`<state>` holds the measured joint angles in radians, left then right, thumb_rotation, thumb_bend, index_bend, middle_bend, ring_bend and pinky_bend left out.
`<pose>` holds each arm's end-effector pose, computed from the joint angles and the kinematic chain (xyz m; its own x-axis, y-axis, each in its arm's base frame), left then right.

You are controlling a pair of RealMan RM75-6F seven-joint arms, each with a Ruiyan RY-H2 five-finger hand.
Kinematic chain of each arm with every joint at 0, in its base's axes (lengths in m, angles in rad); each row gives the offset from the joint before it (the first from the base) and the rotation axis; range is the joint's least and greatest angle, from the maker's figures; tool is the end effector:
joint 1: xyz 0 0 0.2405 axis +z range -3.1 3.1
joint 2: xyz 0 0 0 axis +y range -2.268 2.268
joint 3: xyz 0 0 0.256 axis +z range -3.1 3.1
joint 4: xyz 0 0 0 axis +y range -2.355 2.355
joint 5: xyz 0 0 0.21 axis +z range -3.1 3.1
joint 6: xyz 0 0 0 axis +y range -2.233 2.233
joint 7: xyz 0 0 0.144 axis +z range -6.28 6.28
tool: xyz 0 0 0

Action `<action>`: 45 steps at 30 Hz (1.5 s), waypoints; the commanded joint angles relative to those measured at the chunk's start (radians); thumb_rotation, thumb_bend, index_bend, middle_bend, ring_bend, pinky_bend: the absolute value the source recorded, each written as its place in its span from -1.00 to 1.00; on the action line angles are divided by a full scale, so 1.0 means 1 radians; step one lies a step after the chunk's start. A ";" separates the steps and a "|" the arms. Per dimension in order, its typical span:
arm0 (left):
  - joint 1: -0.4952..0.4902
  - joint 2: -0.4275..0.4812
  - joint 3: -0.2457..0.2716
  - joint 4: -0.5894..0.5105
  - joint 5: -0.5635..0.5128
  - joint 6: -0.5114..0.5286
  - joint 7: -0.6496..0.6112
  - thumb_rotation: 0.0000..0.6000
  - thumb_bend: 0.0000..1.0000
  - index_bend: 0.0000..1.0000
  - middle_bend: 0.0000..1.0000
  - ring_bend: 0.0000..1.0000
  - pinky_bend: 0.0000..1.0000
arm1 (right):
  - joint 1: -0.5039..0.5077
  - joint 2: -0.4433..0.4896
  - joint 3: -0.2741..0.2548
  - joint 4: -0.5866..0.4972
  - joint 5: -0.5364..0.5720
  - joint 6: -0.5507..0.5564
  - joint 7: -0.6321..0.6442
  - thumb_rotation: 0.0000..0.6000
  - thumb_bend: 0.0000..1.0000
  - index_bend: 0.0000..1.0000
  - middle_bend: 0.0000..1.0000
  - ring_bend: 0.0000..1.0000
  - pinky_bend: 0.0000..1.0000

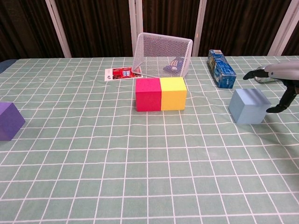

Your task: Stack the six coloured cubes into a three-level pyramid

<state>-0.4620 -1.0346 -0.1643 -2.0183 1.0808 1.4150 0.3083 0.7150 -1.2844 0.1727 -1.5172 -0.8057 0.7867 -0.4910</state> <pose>-0.1917 0.2773 0.1662 0.3180 -0.0279 0.9477 0.9468 -0.0419 -0.3190 -0.2284 -0.3642 0.0590 0.5490 -0.3924 0.7380 -0.8299 -0.1506 0.5373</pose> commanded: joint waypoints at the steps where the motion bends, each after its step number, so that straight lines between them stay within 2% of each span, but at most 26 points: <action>1: 0.001 0.000 -0.003 -0.001 0.000 -0.002 0.000 1.00 -0.78 -1.00 -1.00 -1.00 -1.00 | 0.005 -0.018 -0.007 0.023 -0.003 -0.003 0.014 1.00 -0.40 -1.00 -0.76 -0.91 -1.00; 7: 0.006 0.000 -0.011 -0.002 0.002 -0.005 -0.003 1.00 -0.79 -1.00 -1.00 -1.00 -1.00 | 0.017 -0.048 -0.015 0.066 0.001 -0.010 0.028 1.00 -0.40 -1.00 -0.74 -0.91 -1.00; 13: 0.011 0.000 -0.018 0.000 0.000 -0.015 -0.007 1.00 -0.79 -1.00 -1.00 -1.00 -1.00 | 0.027 -0.072 -0.022 0.098 0.008 -0.006 0.037 1.00 -0.40 -1.00 -0.64 -0.88 -1.00; 16: 0.013 -0.002 -0.022 0.001 -0.001 -0.021 -0.007 1.00 -0.79 -1.00 -1.00 -1.00 -1.00 | 0.032 -0.083 -0.028 0.112 0.007 -0.004 0.044 1.00 -0.40 -1.00 -0.52 -0.81 -1.00; 20: 0.016 -0.003 -0.026 0.002 -0.001 -0.025 -0.009 1.00 -0.79 -1.00 -1.00 -1.00 -1.00 | 0.034 -0.098 -0.031 0.130 0.003 0.005 0.051 1.00 -0.40 -1.00 -0.28 -0.57 -1.00; 23: 0.018 -0.005 -0.030 0.003 -0.001 -0.027 -0.010 1.00 -0.79 -1.00 -1.00 -1.00 -1.00 | 0.034 -0.109 -0.031 0.138 -0.009 0.018 0.060 1.00 -0.40 -1.00 -0.22 -0.50 -1.00; 36: 0.022 -0.010 -0.041 0.009 -0.005 -0.039 -0.005 1.00 -0.79 -1.00 -1.00 -1.00 -1.00 | 0.074 -0.104 -0.004 0.157 -0.020 0.017 0.063 1.00 -0.40 -1.00 -0.21 -0.50 -1.00; 45: 0.025 -0.011 -0.055 0.020 -0.016 -0.040 -0.002 1.00 -0.79 -1.00 -1.00 -1.00 -1.00 | 0.141 -0.123 0.009 0.258 -0.055 -0.080 0.090 1.00 -0.40 -1.00 -0.21 -0.50 -1.00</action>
<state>-0.4373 -1.0456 -0.2188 -1.9996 1.0654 1.3756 0.3056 0.8417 -1.4016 0.1798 -1.2784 -0.8505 0.7263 -0.4117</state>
